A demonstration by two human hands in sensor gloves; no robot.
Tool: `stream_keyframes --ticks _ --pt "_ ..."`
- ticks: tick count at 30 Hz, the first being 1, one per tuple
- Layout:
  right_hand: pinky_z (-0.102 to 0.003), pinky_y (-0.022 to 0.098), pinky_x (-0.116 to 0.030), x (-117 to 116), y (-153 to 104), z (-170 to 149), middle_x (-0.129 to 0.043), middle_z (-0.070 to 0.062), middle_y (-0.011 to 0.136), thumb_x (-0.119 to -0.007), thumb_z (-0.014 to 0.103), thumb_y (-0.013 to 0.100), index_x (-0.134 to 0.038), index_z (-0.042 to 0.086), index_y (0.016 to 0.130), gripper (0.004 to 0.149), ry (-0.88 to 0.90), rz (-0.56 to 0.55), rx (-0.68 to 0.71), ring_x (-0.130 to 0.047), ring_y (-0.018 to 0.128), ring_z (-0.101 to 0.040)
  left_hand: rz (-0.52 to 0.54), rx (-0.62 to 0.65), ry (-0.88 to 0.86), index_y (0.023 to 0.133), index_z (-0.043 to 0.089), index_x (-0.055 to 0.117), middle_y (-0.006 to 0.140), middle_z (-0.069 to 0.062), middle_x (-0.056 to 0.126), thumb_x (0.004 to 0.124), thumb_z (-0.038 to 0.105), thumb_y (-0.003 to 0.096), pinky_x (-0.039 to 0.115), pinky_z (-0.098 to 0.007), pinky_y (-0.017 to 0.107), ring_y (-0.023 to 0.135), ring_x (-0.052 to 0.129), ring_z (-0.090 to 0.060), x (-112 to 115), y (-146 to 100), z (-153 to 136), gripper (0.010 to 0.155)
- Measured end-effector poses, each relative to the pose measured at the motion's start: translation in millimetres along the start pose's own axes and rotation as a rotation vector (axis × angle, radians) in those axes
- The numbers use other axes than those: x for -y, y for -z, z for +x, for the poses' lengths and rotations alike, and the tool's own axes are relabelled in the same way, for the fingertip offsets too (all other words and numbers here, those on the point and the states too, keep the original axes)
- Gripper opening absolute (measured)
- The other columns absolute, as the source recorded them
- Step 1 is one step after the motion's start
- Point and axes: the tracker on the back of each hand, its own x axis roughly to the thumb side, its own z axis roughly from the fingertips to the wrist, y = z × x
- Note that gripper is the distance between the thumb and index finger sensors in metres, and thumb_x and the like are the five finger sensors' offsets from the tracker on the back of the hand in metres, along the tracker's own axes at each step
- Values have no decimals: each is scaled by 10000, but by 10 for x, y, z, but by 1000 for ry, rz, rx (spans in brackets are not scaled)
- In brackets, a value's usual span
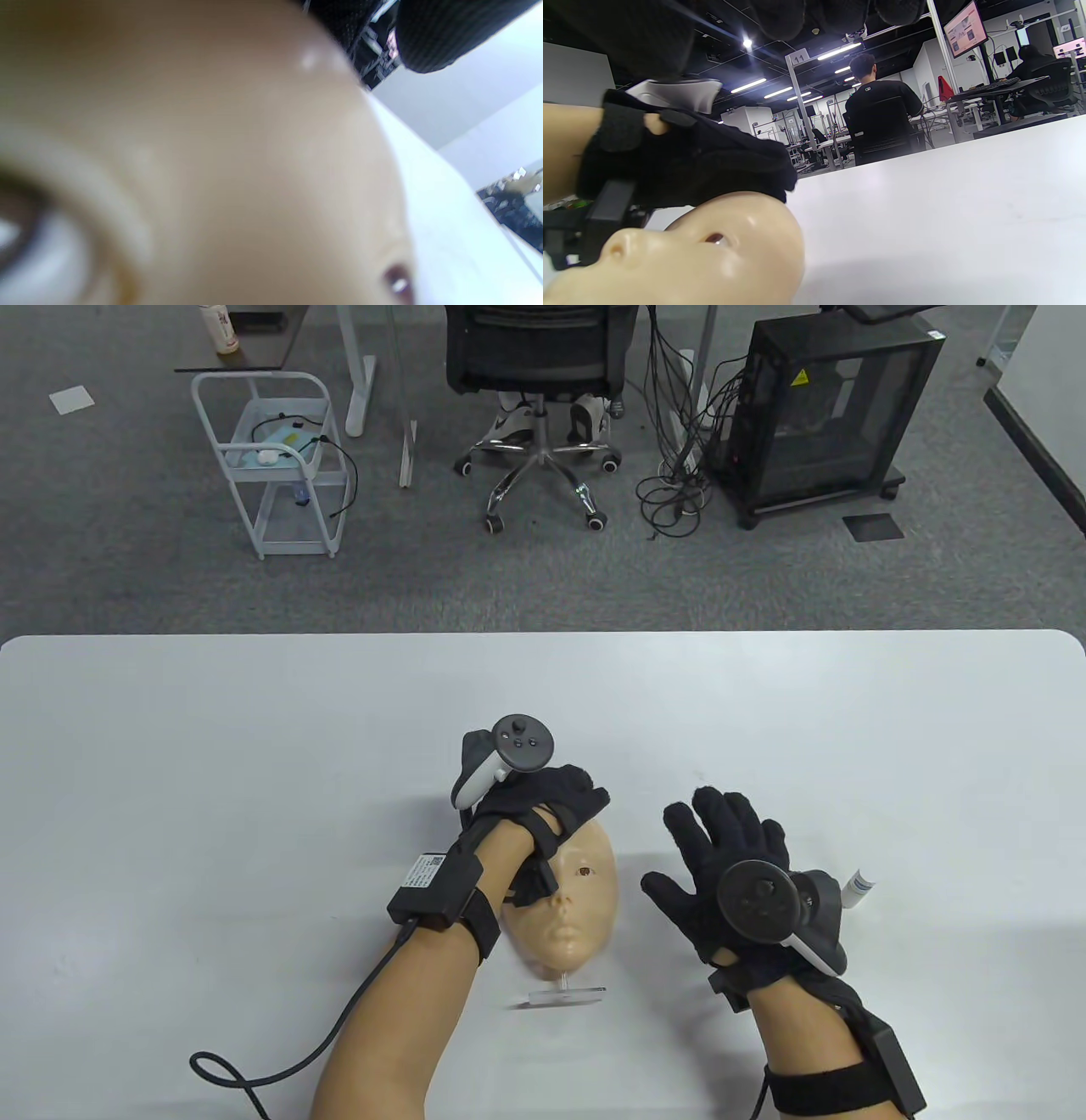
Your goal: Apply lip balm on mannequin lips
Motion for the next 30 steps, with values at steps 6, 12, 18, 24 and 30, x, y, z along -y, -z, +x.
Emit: stream_keyframes --ticks 6,12,18,24,30 --pt "-729 697 -427 -28 11 -11 -440 -133 1223 -840 686 473 -526 282 1112 819 2 19 -2 -464 1091 -478 240 128 179 1099 180 534 1163 -217 483 770 624 591 403 -757 670 1054 457 -589 -332 -659 160 715" --pt "-728 697 -426 -54 11 17 -445 -132 1222 -840 687 472 -527 278 1113 822 -2 26 6 -466 1091 -478 450 221 337 1125 205 482 1191 -206 440 773 664 580 353 -777 673 1081 386 -588 -475 -1483 160 770" --pt "-732 695 -422 -34 8 -1 -463 -133 1219 -840 686 472 -539 274 1109 816 -8 15 -8 -477 1089 -479 533 174 423 1121 211 499 1191 -200 451 778 669 574 358 -784 670 1081 406 -588 -462 -1911 -154 767" --pt "-732 694 -425 -58 24 -41 -475 -137 1216 -840 685 472 -556 264 1104 811 -38 25 -36 -488 1085 -483 548 115 576 1120 220 497 1192 -186 457 774 680 566 380 -779 670 1082 421 -579 -381 -1941 -468 772" --pt "-728 694 -432 -92 60 -134 -496 -143 1208 -838 681 474 -590 250 1093 794 -69 42 -86 -518 1075 -484 496 103 455 1123 212 486 1190 -199 442 773 673 570 381 -774 673 1079 401 -585 -444 -1913 -617 775"
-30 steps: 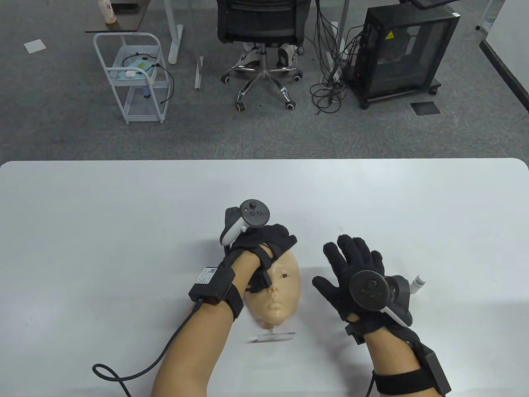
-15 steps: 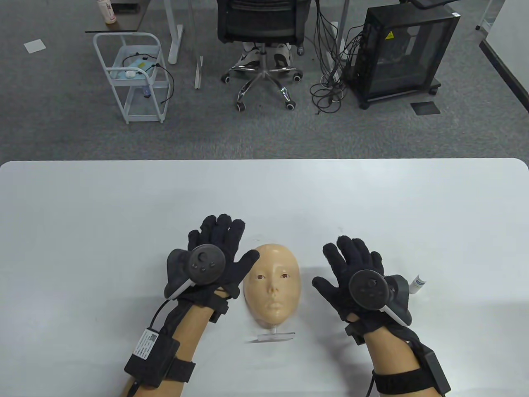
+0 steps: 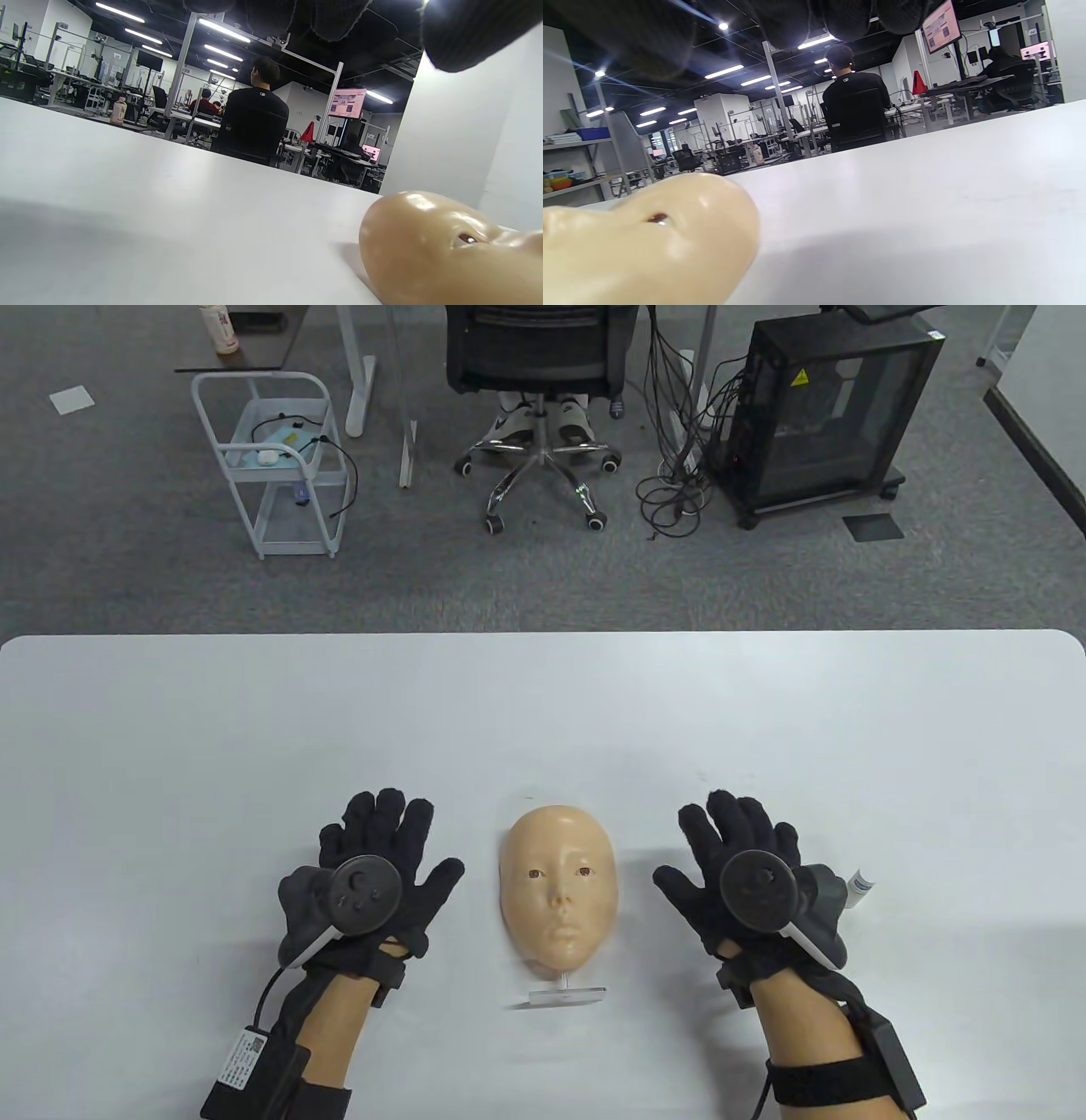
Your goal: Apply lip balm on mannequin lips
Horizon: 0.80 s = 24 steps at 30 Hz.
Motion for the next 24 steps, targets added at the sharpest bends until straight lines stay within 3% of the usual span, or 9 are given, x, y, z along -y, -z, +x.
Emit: stream_keyframes --ticks 5,10,14,17,24 --pt "-715 694 -461 101 17 -218 -524 -148 1196 -844 667 475 -616 241 1080 775 -26 -50 -105 -569 1054 -478 -24 5 14 1124 213 484 1191 -197 441 769 673 572 381 -772 675 1080 397 -584 35 10 11 773" --pt "-687 684 -526 375 -40 -720 -607 -171 1142 -869 644 471 -646 216 1065 765 -37 -186 -364 -676 980 -460 -38 12 5 1122 214 494 1191 -197 444 768 671 574 380 -773 675 1080 401 -584 46 6 32 764" --pt "-675 676 -540 434 -108 -1115 -626 -186 1095 -882 645 473 -635 203 1073 785 -31 -106 -619 -706 912 -459 -34 16 0 1120 215 503 1191 -197 448 767 671 575 380 -774 674 1080 404 -584 26 -5 46 758" --pt "-681 674 -521 398 -135 -1292 -652 -175 1031 -888 659 464 -554 208 1099 848 -28 -103 -727 -737 846 -443 -41 15 -6 1120 213 507 1192 -200 442 767 672 574 378 -774 674 1080 397 -586 27 -9 41 759" --pt "-653 651 -587 283 -122 -1469 -787 -148 898 -914 628 461 -605 204 1083 813 -3 2 -822 -835 697 -398 -55 20 0 1121 215 511 1195 -201 419 767 680 574 369 -774 675 1083 365 -586 34 -10 44 762"
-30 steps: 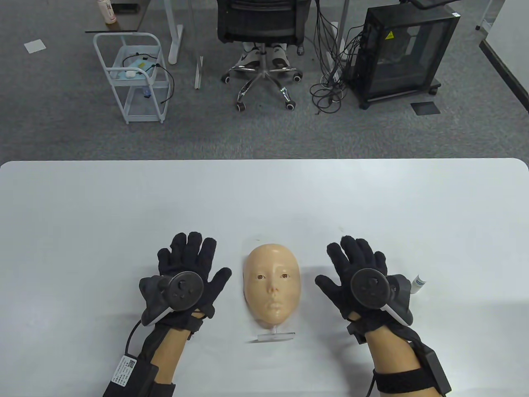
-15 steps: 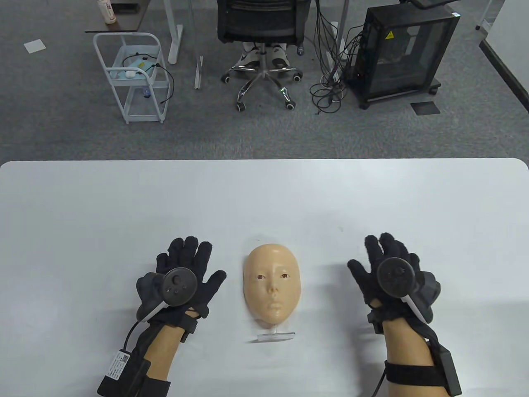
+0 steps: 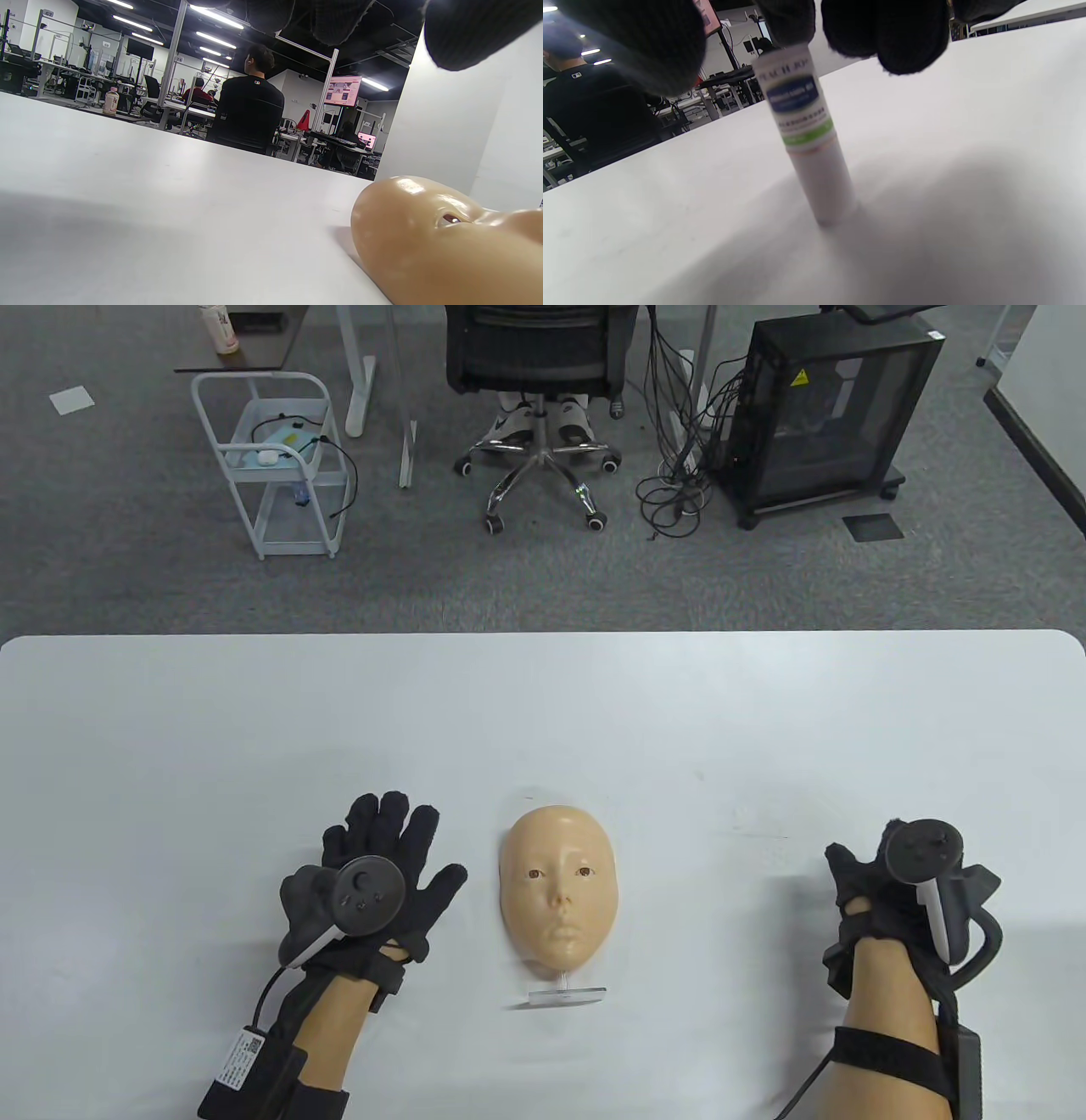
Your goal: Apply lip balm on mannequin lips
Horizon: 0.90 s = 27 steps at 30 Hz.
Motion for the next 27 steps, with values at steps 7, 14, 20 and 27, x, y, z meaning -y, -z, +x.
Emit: stream_keyframes --ticks 7,14,20,27 --pt "-551 497 -797 -106 12 101 -980 -89 705 -951 512 473 -764 149 975 648 -44 25 19 -997 486 -315 -24 -6 0 1121 215 512 1197 -202 404 768 684 571 359 -775 677 1086 351 -583 28 15 -28 766" --pt "-511 442 -838 -114 -59 230 -1010 -95 682 -961 458 475 -806 145 931 575 -8 17 98 -1030 466 -303 -30 -8 -1 1122 214 512 1197 -202 406 766 683 572 359 -775 677 1085 353 -584 27 13 -19 766" --pt "-476 447 -866 -116 -362 516 -1006 -86 743 -955 448 476 -795 159 937 567 361 114 379 -1058 539 -315 6 24 -37 1106 202 553 1187 -203 456 770 667 572 388 -772 675 1079 409 -583 29 15 18 741" --pt "-463 474 -886 -448 -930 1069 -999 -70 785 -955 444 471 -780 163 940 574 633 374 749 -1075 598 -305 37 142 -245 1089 180 580 1153 -208 561 779 645 571 473 -753 667 1047 547 -573 56 -20 225 724"
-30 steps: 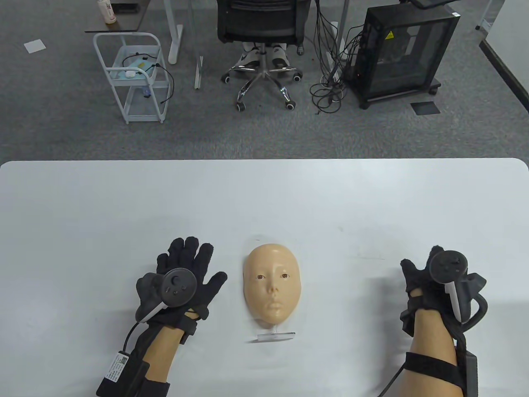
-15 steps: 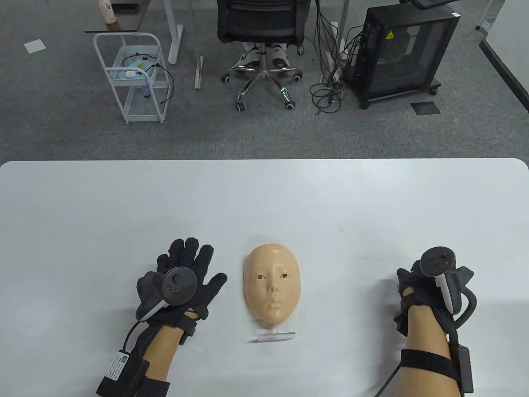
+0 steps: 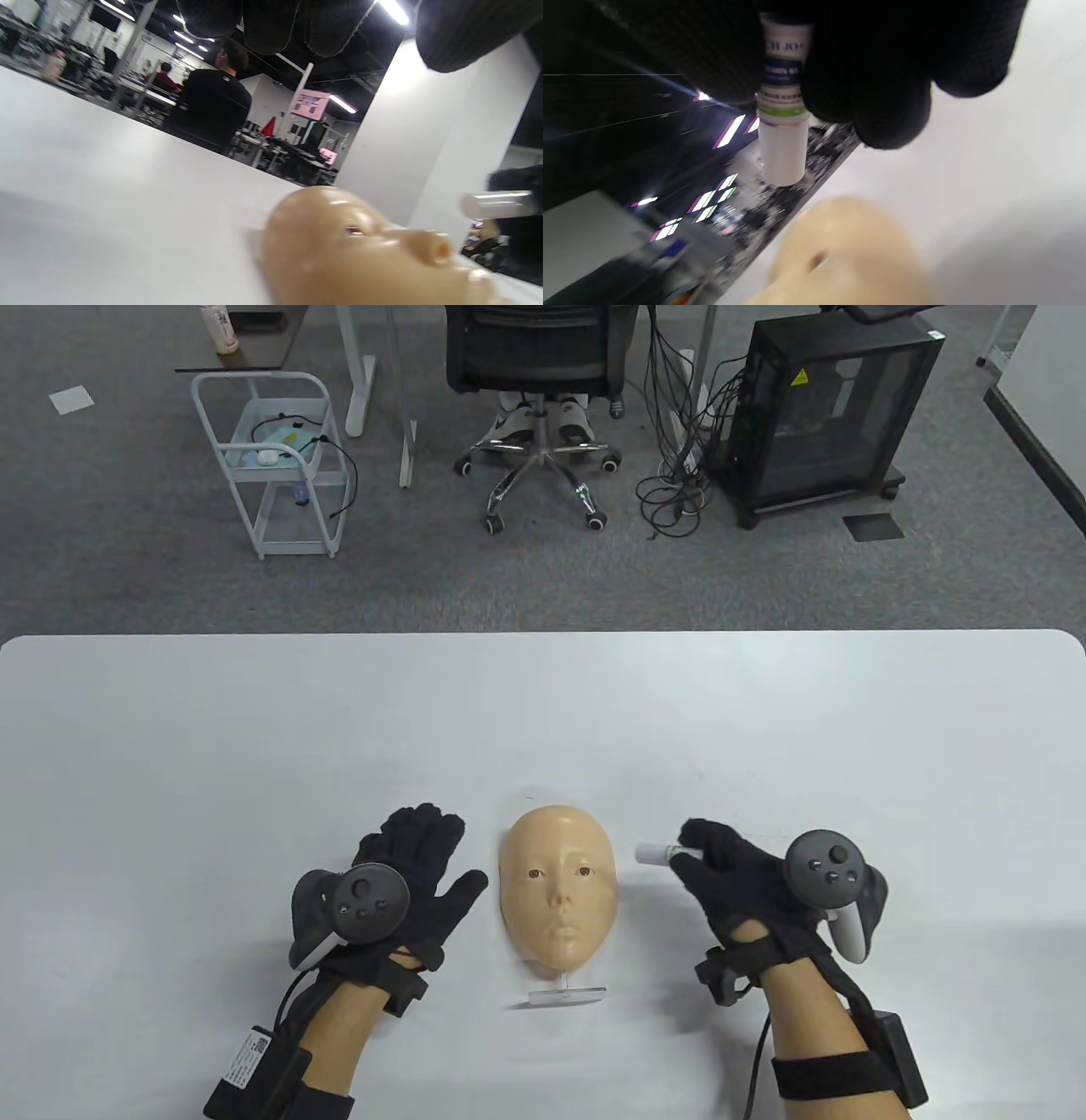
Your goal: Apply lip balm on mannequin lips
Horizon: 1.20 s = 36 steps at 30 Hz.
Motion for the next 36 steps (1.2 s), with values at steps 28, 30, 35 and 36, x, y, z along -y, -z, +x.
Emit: stream_keyframes --ticks 28,30,35,36 --pt "-441 477 -909 -700 -183 368 -1010 -67 780 -985 426 452 -784 190 912 555 400 156 198 -1086 593 -306 -75 -4 -874 884 80 869 668 -138 1081 949 463 536 860 -557 475 481 1109 -319 311 -26 230 524" --pt "-434 479 -913 -696 -199 405 -1015 -58 775 -986 431 451 -791 204 902 542 368 142 216 -1088 589 -302 -82 9 -869 877 84 877 653 -132 1090 940 465 544 862 -551 480 472 1111 -309 284 -21 203 510" --pt "-434 483 -914 -709 -204 403 -1009 -59 777 -985 423 452 -783 211 895 531 364 139 216 -1084 594 -308 -108 -35 -926 885 74 865 676 -147 1068 930 446 552 845 -579 494 504 1094 -333 332 -21 184 503" --pt "-435 483 -914 -707 -205 402 -1006 -58 780 -984 423 452 -782 213 893 528 361 139 218 -1085 594 -307 -119 -35 -931 896 80 852 692 -143 1058 925 452 553 844 -579 495 518 1090 -330 341 -29 184 511"
